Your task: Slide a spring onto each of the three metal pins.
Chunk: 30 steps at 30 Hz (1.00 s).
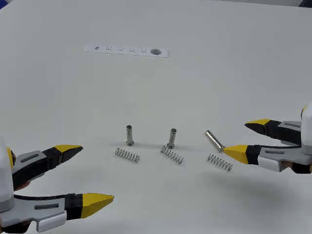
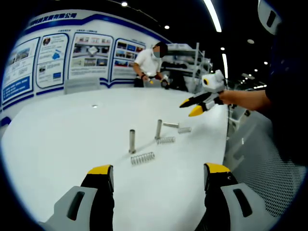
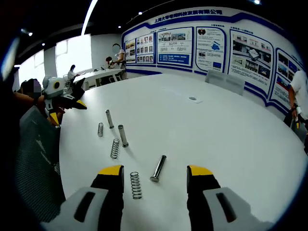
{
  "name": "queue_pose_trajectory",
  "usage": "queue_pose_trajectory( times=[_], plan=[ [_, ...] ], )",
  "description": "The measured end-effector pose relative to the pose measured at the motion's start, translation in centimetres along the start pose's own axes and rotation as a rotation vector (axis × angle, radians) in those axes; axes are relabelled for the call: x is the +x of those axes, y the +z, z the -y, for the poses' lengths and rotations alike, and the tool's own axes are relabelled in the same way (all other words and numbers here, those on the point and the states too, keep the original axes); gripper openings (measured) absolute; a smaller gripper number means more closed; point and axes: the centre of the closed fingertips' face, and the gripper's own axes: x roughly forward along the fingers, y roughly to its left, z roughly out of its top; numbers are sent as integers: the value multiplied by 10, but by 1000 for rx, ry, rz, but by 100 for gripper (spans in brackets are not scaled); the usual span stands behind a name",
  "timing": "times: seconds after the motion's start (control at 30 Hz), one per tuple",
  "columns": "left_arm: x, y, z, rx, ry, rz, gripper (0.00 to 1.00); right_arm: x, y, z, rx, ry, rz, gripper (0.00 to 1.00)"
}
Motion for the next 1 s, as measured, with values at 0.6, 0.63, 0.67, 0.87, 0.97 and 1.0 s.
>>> queue_pose_trajectory(
  times=[0.6,0.63,0.67,0.87,0.97,1.0],
  plan=[
    [0,-2,0,-4,-2,-4,76,30,4,9,-54,-21,-110,37],
    [0,-2,0,-5,-2,-4,76,32,3,10,-57,-24,-118,37],
    [0,-2,0,-5,-2,-5,76,34,3,10,-58,-26,-124,35],
    [1,-3,0,-6,-4,-9,75,43,-1,14,-48,-32,-163,31],
    [1,-3,0,-4,-6,-12,74,50,-7,15,-67,-35,-208,29],
    [1,-3,0,-4,-7,-11,74,51,-7,15,-66,-35,-212,28]
  ],
)
